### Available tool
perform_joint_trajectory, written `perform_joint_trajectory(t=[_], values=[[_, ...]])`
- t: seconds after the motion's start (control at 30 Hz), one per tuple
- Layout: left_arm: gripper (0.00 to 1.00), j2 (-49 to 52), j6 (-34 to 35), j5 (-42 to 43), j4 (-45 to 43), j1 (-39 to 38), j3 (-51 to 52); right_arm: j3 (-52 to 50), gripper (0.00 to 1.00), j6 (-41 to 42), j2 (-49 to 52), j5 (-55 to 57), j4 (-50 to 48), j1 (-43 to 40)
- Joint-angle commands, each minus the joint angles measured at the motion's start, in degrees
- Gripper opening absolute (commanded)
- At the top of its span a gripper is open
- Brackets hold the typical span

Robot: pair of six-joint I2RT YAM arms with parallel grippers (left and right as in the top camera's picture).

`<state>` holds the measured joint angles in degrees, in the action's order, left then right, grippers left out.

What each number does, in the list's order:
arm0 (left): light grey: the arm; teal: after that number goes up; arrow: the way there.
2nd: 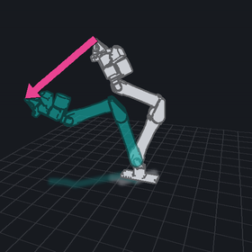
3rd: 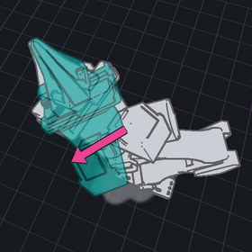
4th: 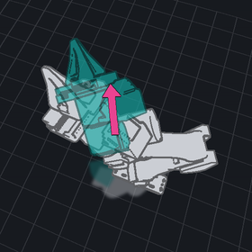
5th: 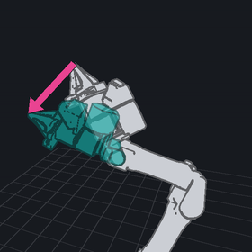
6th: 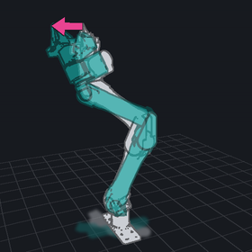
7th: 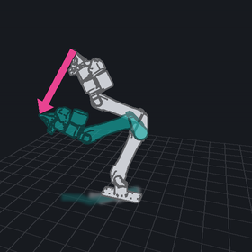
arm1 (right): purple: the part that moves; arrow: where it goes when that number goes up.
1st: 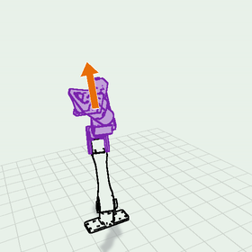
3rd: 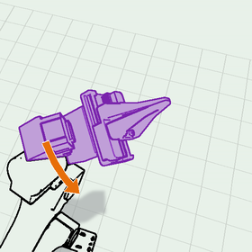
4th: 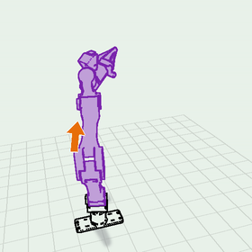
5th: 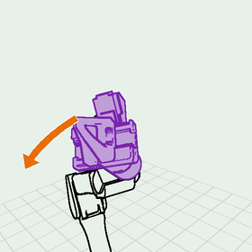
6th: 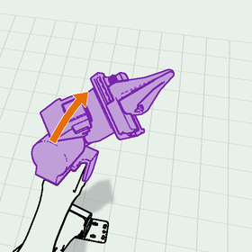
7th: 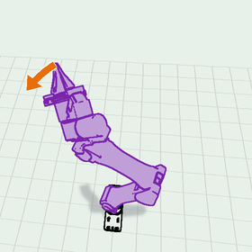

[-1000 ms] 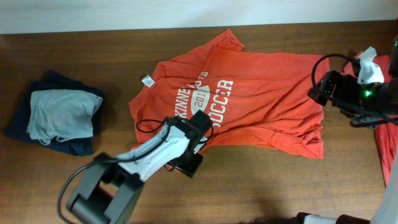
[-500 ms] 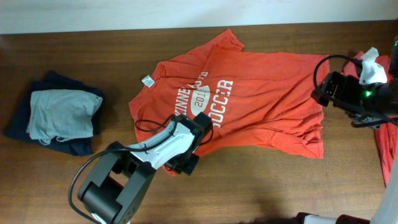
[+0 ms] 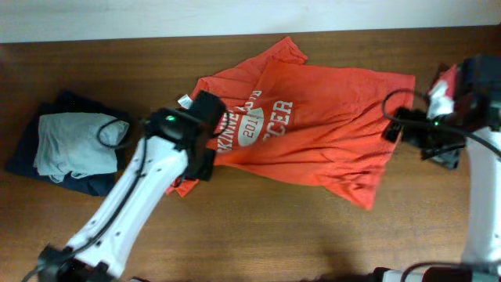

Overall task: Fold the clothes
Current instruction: 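Grasp the shirt's left and right bottom corners with both grippers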

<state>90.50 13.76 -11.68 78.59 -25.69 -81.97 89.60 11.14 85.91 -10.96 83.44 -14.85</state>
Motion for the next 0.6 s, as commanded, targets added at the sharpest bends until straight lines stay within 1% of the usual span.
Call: perform_joint_trajectory(t=[0.0, 0.17, 0.33, 0.37, 0.43, 0.57], values=[[0.01, -0.9, 0.2, -1.3, 0.4, 0.7, -0.2, -8.5, 0.98, 1.4, 0.8, -0.4, -2.8, 0.2], [0.01, -0.9, -0.3, -3.4, 0.1, 0.7, -0.2, -19.5, 0.93, 1.4, 0.8, -6.1, -8.6, 0.2], [0.01, -0.9, -0.3, -3.4, -0.5, 0.7, -0.2, -29.0, 0.84, 1.5, 0.8, -12.6, -14.4, 0.3], [0.01, -0.9, -0.3, -3.4, -0.5, 0.7, -0.2, -32.1, 0.82, 3.1, 0.8, -15.9, -16.8, 0.3], [0.0, -0.9, -0.3, -3.4, -0.5, 0.7, -0.2, -34.4, 0.8, 3.2, 0.8, -20.1, -19.3, 0.3], [0.01, -0.9, -0.3, -3.4, -0.6, 0.7, -0.2, -37.2, 0.79, 4.1, 0.8, -18.3, -26.7, 0.3]])
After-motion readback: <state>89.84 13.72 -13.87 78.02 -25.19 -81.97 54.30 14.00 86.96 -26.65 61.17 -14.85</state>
